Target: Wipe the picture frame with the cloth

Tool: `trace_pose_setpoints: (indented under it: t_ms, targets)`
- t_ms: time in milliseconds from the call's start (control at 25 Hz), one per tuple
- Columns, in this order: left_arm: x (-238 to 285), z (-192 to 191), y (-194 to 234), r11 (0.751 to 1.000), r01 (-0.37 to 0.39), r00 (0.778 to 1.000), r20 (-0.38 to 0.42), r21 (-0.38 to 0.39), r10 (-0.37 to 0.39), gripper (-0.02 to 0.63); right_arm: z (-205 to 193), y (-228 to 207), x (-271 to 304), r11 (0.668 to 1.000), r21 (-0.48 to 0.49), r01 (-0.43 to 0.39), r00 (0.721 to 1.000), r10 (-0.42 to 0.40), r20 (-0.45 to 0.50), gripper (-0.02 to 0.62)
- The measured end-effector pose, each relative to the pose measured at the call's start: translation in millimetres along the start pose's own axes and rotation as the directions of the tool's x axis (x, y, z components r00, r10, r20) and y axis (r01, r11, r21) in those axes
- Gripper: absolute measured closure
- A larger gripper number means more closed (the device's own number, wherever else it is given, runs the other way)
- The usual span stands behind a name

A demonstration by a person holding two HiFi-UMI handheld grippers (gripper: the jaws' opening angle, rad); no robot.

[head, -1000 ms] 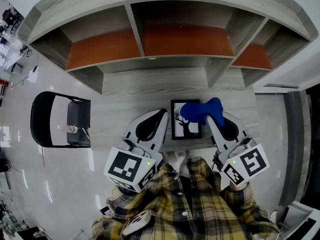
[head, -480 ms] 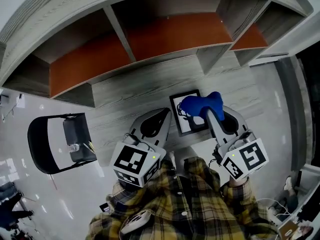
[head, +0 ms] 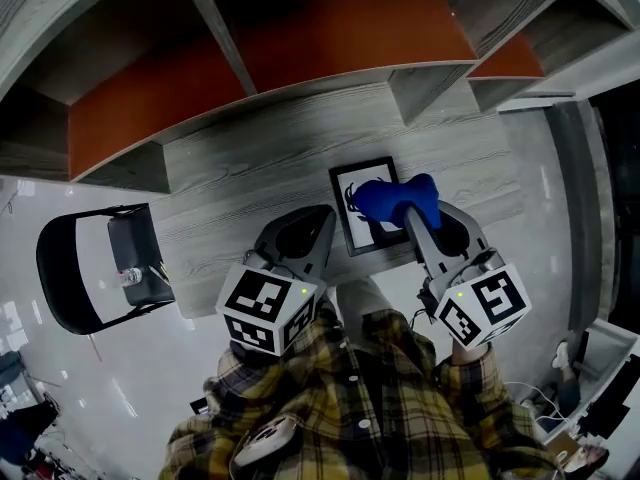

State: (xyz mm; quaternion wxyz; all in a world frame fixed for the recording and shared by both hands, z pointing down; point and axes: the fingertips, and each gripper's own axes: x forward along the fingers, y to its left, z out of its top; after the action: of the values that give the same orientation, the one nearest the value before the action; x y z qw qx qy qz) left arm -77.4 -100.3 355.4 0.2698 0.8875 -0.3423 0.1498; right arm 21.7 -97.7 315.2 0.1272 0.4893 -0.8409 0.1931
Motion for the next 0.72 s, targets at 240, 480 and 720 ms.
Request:
trace_pose_setpoints:
  t_ms: [240, 480, 720]
  targets:
    - [13.4, -40.0, 2.1, 0.997, -0.018, 0.997, -0.072, -0.075, 0.013, 0.601, -13.9, -4.0, 17.7, 0.999, 0.007, -0.050, 0.998, 0.050, -0.022, 0.554]
    - [32.0, -106.3, -1.8, 0.989, -0.038, 0.976, -0.220, -0.145, 0.005, 0.601, -32.8, -6.8, 41.6, 0.995, 0.021, -0.101, 0.994, 0.102, -0.047, 0.554]
    - [53.2, -168.4, -9.6, 0.965, -0.019, 0.939, -0.337, -0.260, -0.072, 0.601, -49.5, -7.6, 56.3, 0.991, 0.048, -0.129, 0.989, 0.132, -0.063, 0.554]
